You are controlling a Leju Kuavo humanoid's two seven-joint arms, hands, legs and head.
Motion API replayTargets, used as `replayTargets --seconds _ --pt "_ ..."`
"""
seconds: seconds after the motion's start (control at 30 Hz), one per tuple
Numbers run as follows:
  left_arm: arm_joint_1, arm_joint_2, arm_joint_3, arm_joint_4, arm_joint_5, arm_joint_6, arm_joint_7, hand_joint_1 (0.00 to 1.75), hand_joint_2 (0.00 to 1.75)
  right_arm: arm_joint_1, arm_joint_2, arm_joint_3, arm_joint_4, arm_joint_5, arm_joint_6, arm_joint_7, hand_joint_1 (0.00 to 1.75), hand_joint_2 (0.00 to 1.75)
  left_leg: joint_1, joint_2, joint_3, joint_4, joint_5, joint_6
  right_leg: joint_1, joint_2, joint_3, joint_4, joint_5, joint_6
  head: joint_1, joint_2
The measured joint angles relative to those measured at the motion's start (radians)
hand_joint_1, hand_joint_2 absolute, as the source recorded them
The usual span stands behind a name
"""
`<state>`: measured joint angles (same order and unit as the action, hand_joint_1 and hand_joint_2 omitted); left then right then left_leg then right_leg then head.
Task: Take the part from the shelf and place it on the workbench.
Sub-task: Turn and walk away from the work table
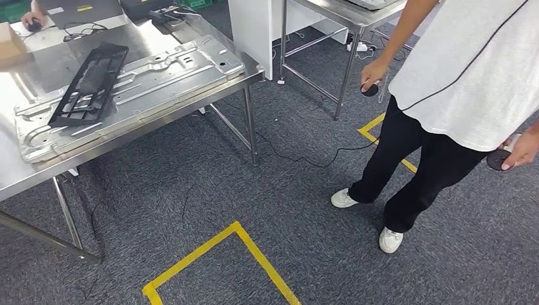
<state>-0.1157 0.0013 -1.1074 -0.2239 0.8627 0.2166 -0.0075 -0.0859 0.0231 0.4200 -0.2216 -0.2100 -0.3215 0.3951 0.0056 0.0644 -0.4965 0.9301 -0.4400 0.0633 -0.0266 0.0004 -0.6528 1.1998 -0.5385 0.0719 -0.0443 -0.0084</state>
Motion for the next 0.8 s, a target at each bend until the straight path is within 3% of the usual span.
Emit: replayTargets --seconds 0.07,0.1,0.13,0.2,0.23,0.3,0.37,0.43,0.47,0.5,0.53,0.6,0.67,0.73,0.8 --pt "-0.001 0.0 0.0 0.0 0.0 0.0 0.0 0.0 0.0 -0.001 -0.001 0.0 0.0 0.001 0.006 -0.002 0.0 0.0 0.0 0.018 0.002 0.009 -0.009 -0.014 -0.005 -0.039 0.079 -0.143 0.057 0.008 0.0 0.0" --pt "-0.001 0.001 0.0 0.0 0.0 0.001 0.0 0.0 0.0 -0.001 -0.001 0.0 0.0 0.001 0.008 0.0 0.0 0.0 -0.001 0.027 0.002 0.015 -0.014 -0.021 -0.005 -0.052 0.105 -0.193 0.072 0.004 0.0 0.0" --pt "-0.002 0.002 0.0 0.0 0.001 0.002 0.0 0.0 0.0 -0.002 0.0 0.0 0.0 0.001 0.011 0.003 0.0 0.0 -0.004 0.034 0.002 0.02 -0.019 -0.028 -0.004 -0.06 0.115 -0.218 0.076 -0.002 -0.001 0.0" --pt "-0.003 0.002 0.0 0.0 0.002 0.004 -0.001 0.0 0.0 0.0 0.0 0.001 0.0 0.0 0.014 0.012 0.0 0.0 -0.003 0.051 0.005 0.021 -0.021 -0.036 0.0 -0.04 0.111 -0.221 0.076 -0.022 -0.002 0.0" --pt "-0.004 0.002 0.0 0.0 0.002 0.004 -0.001 0.0 0.0 0.0 0.0 0.001 0.0 0.0 0.015 0.017 0.0 0.0 0.0 0.047 0.006 0.024 -0.026 -0.04 0.001 -0.03 0.109 -0.221 0.078 -0.029 -0.002 0.0" --pt "-0.005 0.002 0.0 0.0 0.002 0.004 -0.001 0.0 0.0 -0.001 0.0 0.001 0.0 0.0 0.017 0.022 0.0 0.0 0.007 0.009 -0.013 0.078 -0.067 -0.048 0.0 -0.011 0.106 -0.222 0.083 -0.04 -0.003 0.0" --pt "-0.002 0.002 0.0 0.0 0.002 0.005 -0.001 0.0 0.0 -0.004 0.0 0.001 0.0 -0.001 0.018 0.024 0.0 0.0 0.008 -0.036 -0.069 0.208 -0.139 -0.053 0.001 0.009 0.102 -0.223 0.087 -0.048 -0.003 0.0" --pt "0.002 0.002 0.0 0.0 0.002 0.005 -0.001 0.0 0.0 -0.003 0.0 0.001 0.0 -0.002 0.021 0.024 0.0 0.0 0.008 -0.049 -0.123 0.321 -0.176 -0.052 0.004 0.035 0.098 -0.222 0.09 -0.052 -0.003 0.0" --pt "0.002 0.002 0.0 0.0 0.002 0.005 -0.001 0.0 0.0 -0.003 0.001 0.001 0.0 -0.002 0.022 0.023 0.0 0.0 0.007 -0.052 -0.128 0.327 -0.165 -0.048 0.005 0.049 0.098 -0.222 0.091 -0.053 -0.003 0.0" --pt "0.002 0.002 0.0 0.0 0.002 0.005 -0.001 0.0 0.0 -0.002 0.001 0.001 0.0 -0.003 0.022 0.021 0.0 0.0 0.006 -0.058 -0.114 0.293 -0.137 -0.042 0.006 0.064 0.098 -0.222 0.092 -0.054 -0.003 0.0" --pt "0.001 0.002 0.0 0.0 0.002 0.005 -0.002 0.0 0.0 -0.002 0.001 0.001 0.0 -0.004 0.022 0.019 0.0 0.0 0.003 -0.071 -0.084 0.226 -0.098 -0.034 0.006 0.077 0.1 -0.223 0.093 -0.053 -0.003 0.0" --pt "-0.001 0.005 0.0 0.0 0.001 0.007 -0.003 0.0 0.0 -0.004 0.004 0.001 0.0 -0.007 0.02 0.013 0.0 0.0 -0.001 -0.12 -0.026 0.087 -0.037 -0.017 0.006 0.102 0.1 -0.222 0.096 -0.049 -0.003 0.0" --pt "-0.002 0.008 0.0 0.0 0.001 0.008 -0.003 0.0 0.0 -0.003 0.006 0.002 0.0 -0.01 0.018 0.009 0.0 0.0 -0.007 -0.145 -0.006 0.032 -0.021 -0.008 0.003 0.123 0.094 -0.223 0.1 -0.038 -0.003 0.0" --pt "-0.005 0.008 0.0 0.0 0.001 0.01 -0.005 0.0 0.0 0.001 0.006 0.002 0.001 -0.011 0.016 0.007 0.0 0.0 -0.007 -0.124 -0.004 0.022 -0.014 -0.006 0.0 0.136 0.088 -0.224 0.105 -0.025 -0.003 0.0" --pt "-0.007 0.007 0.0 0.0 0.0 0.013 -0.006 0.0 0.0 0.002 0.005 0.002 0.001 -0.013 0.015 0.007 0.0 0.0 -0.004 -0.1 0.0 0.006 -0.001 0.0 0.003 0.095 0.067 -0.187 0.079 -0.018 -0.001 0.0"
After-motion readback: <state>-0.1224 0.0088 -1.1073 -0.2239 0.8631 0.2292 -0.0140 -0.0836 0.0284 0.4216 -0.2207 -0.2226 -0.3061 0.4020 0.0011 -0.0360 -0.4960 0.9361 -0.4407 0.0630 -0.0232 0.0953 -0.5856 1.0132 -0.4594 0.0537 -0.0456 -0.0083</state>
